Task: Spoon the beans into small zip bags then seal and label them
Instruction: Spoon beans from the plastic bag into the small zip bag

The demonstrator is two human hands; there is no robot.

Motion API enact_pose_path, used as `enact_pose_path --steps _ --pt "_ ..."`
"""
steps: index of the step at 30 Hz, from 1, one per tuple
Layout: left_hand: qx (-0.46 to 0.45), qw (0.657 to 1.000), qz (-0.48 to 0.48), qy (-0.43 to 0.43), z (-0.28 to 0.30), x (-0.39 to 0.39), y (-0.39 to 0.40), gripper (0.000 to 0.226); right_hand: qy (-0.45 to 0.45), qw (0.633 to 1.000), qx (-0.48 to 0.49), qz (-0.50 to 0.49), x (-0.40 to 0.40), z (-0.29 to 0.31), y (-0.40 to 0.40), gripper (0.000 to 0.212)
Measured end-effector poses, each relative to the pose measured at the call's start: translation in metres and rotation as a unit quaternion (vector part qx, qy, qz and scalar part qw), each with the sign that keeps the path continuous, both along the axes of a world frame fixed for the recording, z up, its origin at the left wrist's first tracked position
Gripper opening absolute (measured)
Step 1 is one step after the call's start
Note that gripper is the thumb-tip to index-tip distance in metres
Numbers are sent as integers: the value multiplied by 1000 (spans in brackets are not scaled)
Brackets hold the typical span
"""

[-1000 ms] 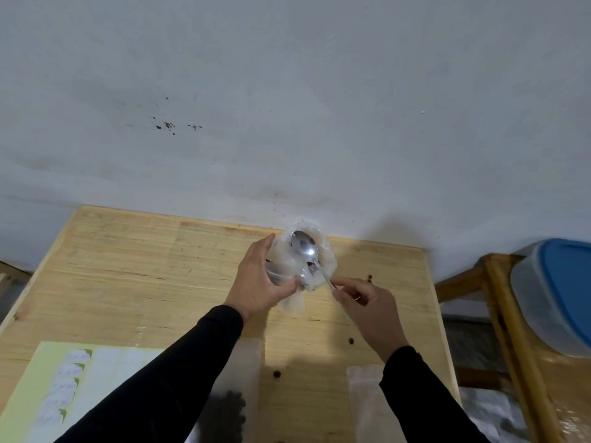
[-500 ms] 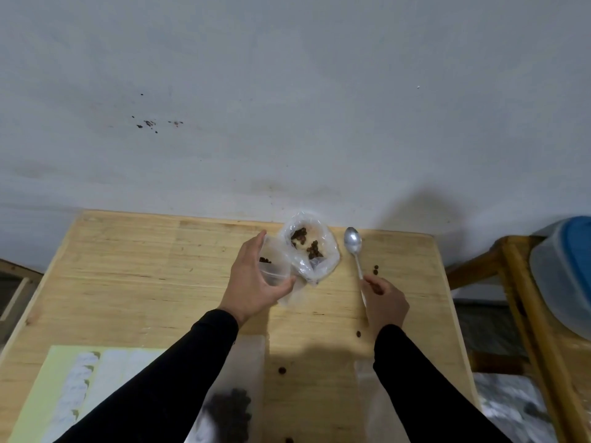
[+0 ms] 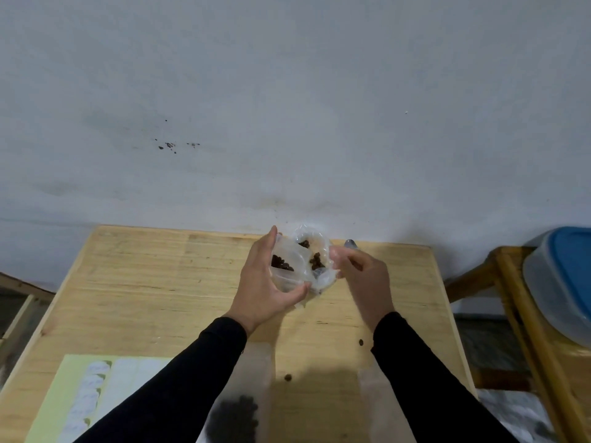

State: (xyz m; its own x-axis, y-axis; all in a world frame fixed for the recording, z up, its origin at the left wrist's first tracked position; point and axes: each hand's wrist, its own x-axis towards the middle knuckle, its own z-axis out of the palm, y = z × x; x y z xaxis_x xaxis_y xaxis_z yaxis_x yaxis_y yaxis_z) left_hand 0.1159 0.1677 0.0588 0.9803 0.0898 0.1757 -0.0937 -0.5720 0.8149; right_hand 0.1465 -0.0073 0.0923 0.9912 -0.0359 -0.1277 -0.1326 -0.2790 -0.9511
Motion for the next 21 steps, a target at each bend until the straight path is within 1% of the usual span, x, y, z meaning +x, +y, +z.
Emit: enact_pose_path --steps 2,4,5,8,12,13,17,19,21 --pt "-1 1000 -6 -31 11 -2 -2 107 7 998 36 59 -1 26 9 9" --pt "-6 998 -11 -59 23 -5 -4 105 25 992 74 95 -3 43 15 12" --pt "-8 997 -15 -69 29 -7 -4 105 27 990 78 111 -4 49 17 12" --pt "-8 995 -28 -94 47 -13 -1 106 22 990 43 136 -5 63 23 10" --pt "-28 995 -14 -91 67 -23 7 116 12 988 2 155 -7 89 30 11" --pt "-41 995 1 -93 71 -25 9 113 9 987 1 162 -8 95 32 10" --pt "-81 986 67 -133 84 -31 13 77 0 985 4 173 -17 111 35 10" --pt "-134 978 88 -134 91 -36 16 63 -2 986 40 159 -22 114 35 11" --pt "-196 968 100 -122 97 -42 17 53 -4 983 104 150 -29 114 31 14"
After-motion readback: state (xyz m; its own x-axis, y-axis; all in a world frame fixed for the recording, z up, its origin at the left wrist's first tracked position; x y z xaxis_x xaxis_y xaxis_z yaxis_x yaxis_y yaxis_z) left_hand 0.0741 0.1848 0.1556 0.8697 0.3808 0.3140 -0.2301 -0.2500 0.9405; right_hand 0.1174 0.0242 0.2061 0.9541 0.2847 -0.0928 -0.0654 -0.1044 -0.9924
